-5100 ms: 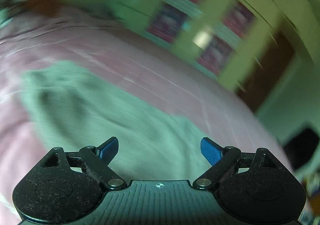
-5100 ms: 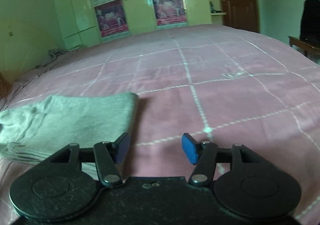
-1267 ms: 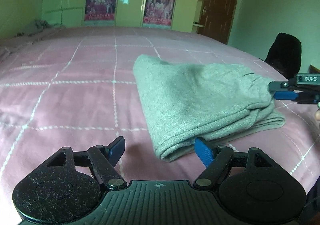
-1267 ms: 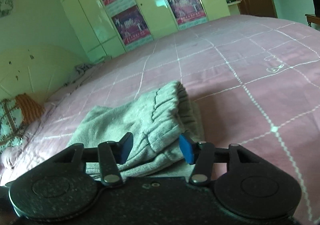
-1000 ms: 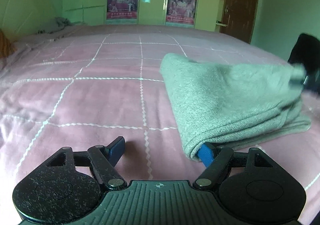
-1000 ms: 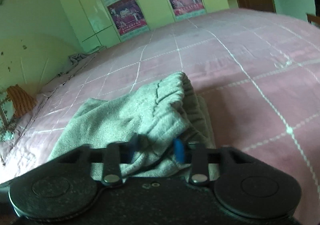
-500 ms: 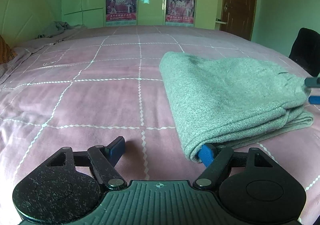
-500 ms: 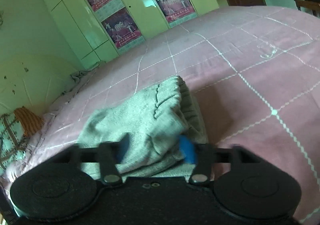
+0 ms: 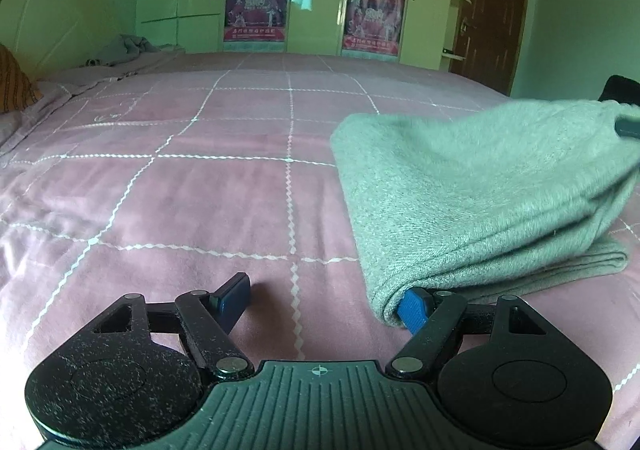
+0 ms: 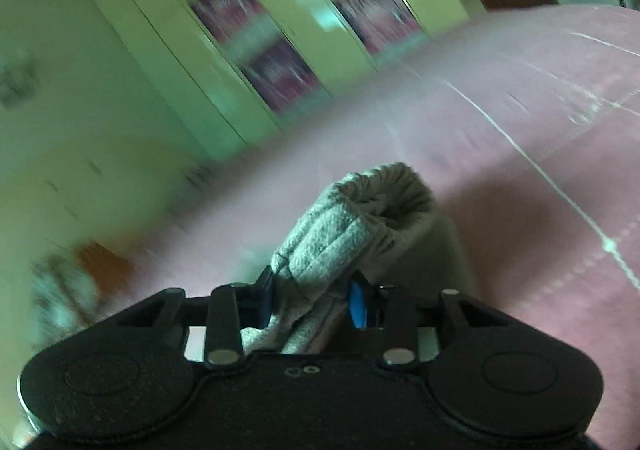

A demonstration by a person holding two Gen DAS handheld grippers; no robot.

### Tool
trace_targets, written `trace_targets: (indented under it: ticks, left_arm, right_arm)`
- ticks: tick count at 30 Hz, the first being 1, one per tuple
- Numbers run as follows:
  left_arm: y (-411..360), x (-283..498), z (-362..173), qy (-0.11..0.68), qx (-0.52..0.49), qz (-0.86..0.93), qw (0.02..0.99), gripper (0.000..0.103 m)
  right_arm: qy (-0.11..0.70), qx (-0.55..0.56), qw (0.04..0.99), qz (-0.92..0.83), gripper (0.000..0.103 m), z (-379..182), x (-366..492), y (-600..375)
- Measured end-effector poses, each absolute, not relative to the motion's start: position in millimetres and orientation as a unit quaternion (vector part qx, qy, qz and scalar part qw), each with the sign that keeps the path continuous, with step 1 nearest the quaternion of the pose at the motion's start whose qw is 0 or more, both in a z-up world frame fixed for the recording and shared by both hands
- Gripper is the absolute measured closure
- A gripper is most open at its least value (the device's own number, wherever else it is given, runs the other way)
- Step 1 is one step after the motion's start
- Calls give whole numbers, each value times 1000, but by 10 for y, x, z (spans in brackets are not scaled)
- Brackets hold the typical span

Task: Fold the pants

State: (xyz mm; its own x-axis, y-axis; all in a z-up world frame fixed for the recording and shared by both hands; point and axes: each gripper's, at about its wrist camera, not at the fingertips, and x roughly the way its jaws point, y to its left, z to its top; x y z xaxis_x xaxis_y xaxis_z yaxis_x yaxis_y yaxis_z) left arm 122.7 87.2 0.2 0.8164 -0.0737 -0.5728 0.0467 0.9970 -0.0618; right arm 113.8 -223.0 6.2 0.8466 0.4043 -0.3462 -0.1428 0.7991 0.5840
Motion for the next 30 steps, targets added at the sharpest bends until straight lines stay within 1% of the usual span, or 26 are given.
trace_targets:
  ticks: [2, 3, 5, 7, 10, 15, 19, 21, 24, 30]
  left_arm:
    - [884, 1242, -12, 304, -25, -31, 952, 26]
    - [881, 1248, -14, 304, -24, -33, 952, 26]
    - [860, 1247, -15, 303, -17, -34, 952, 26]
    - [871, 1261, -23, 304, -19, -34, 952, 26]
    - [869, 1280, -36, 305, -18, -34, 952, 26]
    - [875, 1304, -55, 310, -15, -35, 950, 26]
    - [850, 1291, -46, 312, -15, -29, 949, 26]
    - [846, 1275, -37, 315, -15, -27, 949, 26]
    - [846, 1246, -24, 321, -14, -27, 947, 26]
    - [845, 1130, 69, 339, -16, -24, 940, 26]
  right_arm:
    - [236, 279, 920, 143, 68, -2, 1082, -2235]
    - [266, 277, 915, 120, 68, -131, 1131, -2257]
    - [369, 294, 879, 75, 68, -519, 1332, -2343]
    - [348, 322, 876, 86, 68, -575, 1268, -2431]
    - [344, 304, 884, 83, 68, -511, 1218, -2378]
    - [349, 307, 881, 87, 67, -559, 1206, -2414]
    - [353, 293, 884, 90, 58, -485, 1264, -2371]
    - [351, 292, 886, 86, 52, -448, 1282, -2362]
    - [347, 287, 889, 81, 47, -397, 1221, -2418]
    - [330, 271, 902, 64, 43, -297, 1131, -2511]
